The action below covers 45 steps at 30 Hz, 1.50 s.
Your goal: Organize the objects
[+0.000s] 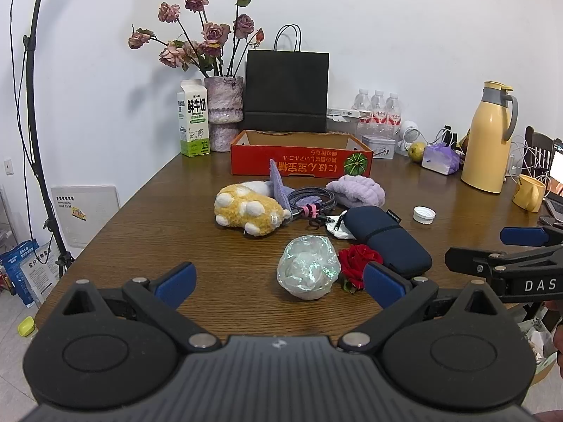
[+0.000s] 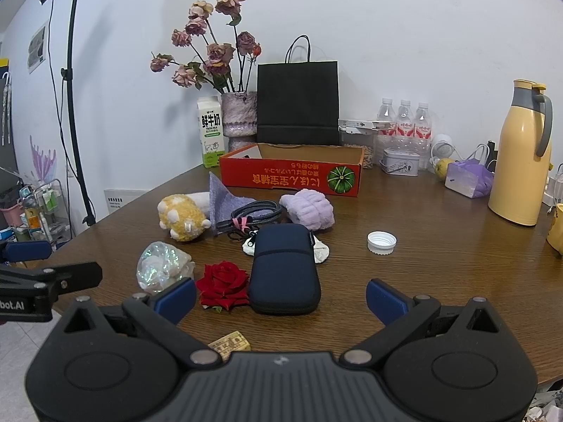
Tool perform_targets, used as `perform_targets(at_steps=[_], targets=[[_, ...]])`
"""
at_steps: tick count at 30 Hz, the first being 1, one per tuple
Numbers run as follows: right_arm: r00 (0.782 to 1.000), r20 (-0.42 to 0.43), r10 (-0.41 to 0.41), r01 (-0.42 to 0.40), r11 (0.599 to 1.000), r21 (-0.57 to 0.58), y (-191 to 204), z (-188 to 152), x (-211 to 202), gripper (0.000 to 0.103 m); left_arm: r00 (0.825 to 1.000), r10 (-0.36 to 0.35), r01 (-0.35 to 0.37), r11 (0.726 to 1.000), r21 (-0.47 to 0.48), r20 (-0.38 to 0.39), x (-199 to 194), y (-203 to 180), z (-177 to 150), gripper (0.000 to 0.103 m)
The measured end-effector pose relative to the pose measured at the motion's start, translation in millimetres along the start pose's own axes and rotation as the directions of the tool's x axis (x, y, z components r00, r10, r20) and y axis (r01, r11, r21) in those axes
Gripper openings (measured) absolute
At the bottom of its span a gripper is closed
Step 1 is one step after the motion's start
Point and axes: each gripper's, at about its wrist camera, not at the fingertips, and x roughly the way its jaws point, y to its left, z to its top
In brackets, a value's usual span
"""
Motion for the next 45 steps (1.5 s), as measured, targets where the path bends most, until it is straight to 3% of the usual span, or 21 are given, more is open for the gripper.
perform_targets(at_steps=[45], targets=[[0.999, -0.044, -0.005, 0.004, 1.0, -0.025, 4.8, -7.6, 7.2, 0.103, 1.0, -0.019, 0.019, 1.0, -0.019, 0.008, 3.6, 9.2, -7.6, 0.103]])
